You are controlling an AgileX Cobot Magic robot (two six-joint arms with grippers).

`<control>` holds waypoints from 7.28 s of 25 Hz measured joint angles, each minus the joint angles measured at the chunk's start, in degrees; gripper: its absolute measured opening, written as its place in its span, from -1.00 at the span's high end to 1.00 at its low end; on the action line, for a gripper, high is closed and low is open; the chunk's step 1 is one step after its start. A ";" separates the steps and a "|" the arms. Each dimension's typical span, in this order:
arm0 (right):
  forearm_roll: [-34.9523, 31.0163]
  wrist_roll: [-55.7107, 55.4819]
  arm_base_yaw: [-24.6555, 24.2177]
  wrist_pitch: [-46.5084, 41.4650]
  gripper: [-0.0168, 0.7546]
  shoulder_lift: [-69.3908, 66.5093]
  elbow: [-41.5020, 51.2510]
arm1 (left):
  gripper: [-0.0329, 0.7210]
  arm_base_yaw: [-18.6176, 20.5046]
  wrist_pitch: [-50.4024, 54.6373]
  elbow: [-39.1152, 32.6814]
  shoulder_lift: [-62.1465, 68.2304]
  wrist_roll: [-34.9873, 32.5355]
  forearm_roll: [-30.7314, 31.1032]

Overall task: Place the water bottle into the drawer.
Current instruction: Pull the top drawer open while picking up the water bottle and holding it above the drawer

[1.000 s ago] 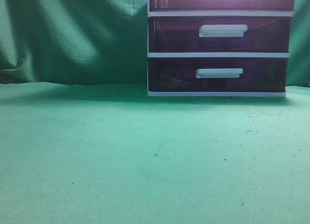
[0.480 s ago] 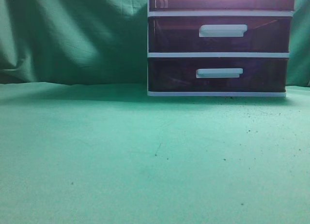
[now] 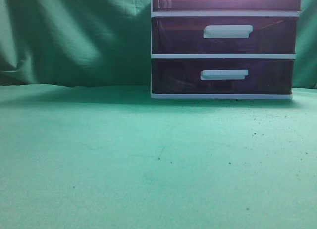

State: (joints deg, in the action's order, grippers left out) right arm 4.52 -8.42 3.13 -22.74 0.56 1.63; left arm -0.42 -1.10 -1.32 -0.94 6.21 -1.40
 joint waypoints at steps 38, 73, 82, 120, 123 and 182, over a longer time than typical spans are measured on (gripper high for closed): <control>0.00 0.00 0.00 0.00 0.96 0.00 0.00 | 0.24 0.00 17.32 33.38 54.39 -0.64 0.34; 0.00 0.00 0.00 0.00 0.96 0.00 0.00 | -0.31 0.00 -11.91 34.71 83.31 -1.07 6.38; 0.00 0.00 0.00 0.00 0.96 0.00 0.00 | 0.19 0.04 -11.88 34.71 83.26 -1.07 6.38; 2.16 34.65 0.00 16.17 0.96 -60.22 -46.67 | 0.19 -21.52 29.38 55.31 58.35 -1.07 5.84; 2.35 45.73 0.14 21.83 0.83 -70.05 -52.50 | 0.19 -21.52 29.38 55.31 58.35 -1.07 5.95; 23.03 70.43 6.80 47.85 0.72 -79.17 -42.59 | 0.19 -23.90 18.48 58.32 59.16 -1.65 4.06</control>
State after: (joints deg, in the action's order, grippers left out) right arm 27.55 62.01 9.94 25.11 -78.61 -40.96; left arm -24.33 17.38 56.99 58.22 4.56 2.66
